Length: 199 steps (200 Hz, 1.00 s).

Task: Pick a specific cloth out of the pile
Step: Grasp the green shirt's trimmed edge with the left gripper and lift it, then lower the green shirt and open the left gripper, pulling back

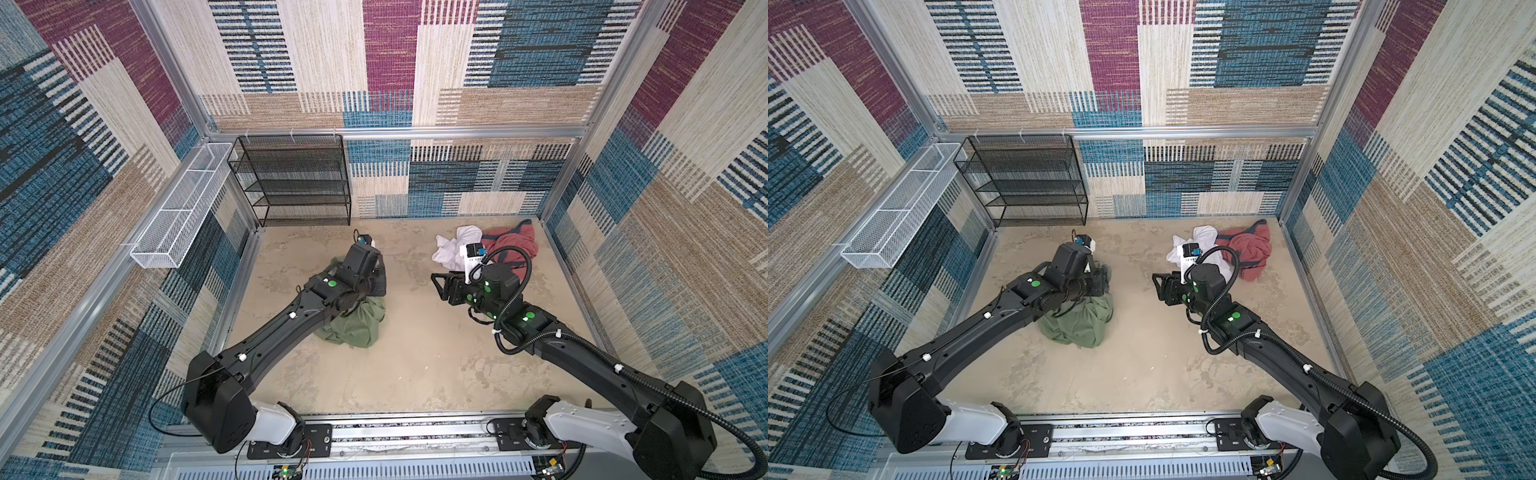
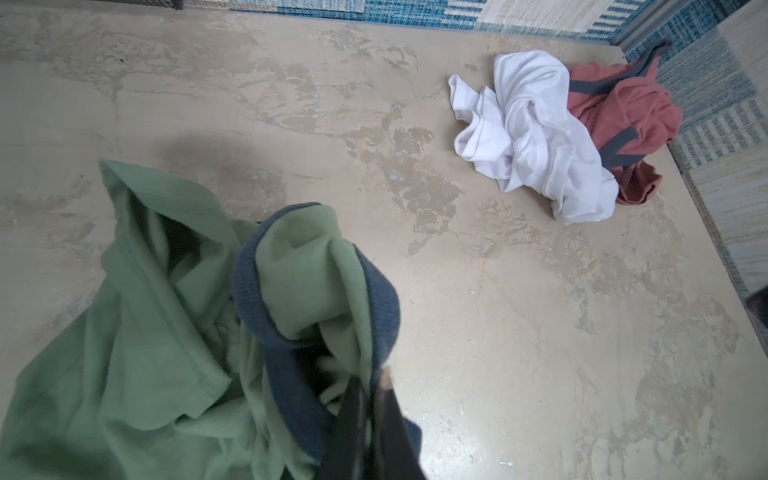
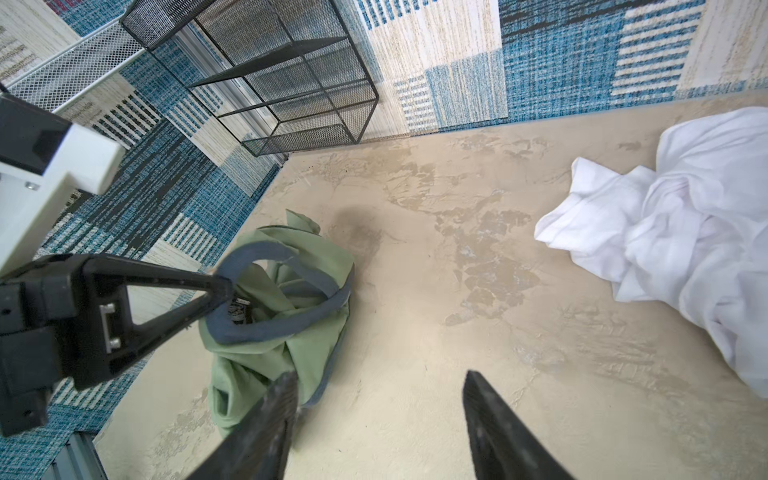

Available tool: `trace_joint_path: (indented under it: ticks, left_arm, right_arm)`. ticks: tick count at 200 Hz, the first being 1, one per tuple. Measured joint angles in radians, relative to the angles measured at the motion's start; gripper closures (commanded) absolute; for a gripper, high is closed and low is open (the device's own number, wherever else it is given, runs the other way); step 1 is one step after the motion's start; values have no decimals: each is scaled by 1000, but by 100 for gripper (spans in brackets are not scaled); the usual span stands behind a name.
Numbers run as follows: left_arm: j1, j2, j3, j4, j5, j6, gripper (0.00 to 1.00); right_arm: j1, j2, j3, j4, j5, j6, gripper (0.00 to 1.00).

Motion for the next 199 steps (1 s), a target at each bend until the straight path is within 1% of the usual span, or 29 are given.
trace_joint_path:
  ticks: [23, 50, 102, 138, 149, 162, 199]
  left_arm:
    - [74, -57, -40, -16, 13, 0, 100]
    - [132, -114, -63, -24, 19, 4, 100]
    - [259, -178, -131, -42, 37, 25, 100]
    - [364, -179, -184, -43, 46, 27, 100]
    - [395, -172, -197, -37, 68, 27, 100]
    - [421, -160, -211, -27, 69, 27, 100]
    - [496, -122, -276, 19, 122, 26, 100]
  right_arm:
    - [0, 0, 0, 1, -8, 0, 34]
    - [0, -7, -6, 6, -15, 0, 34]
    - [0, 23, 24, 12, -35, -8, 34]
    - [0, 10, 8, 19, -55, -7, 34]
    - [0, 5, -1, 20, -60, -7, 34]
    - [0, 5, -10, 19, -61, -7, 35]
    - [2, 13, -23, 20, -76, 2, 35]
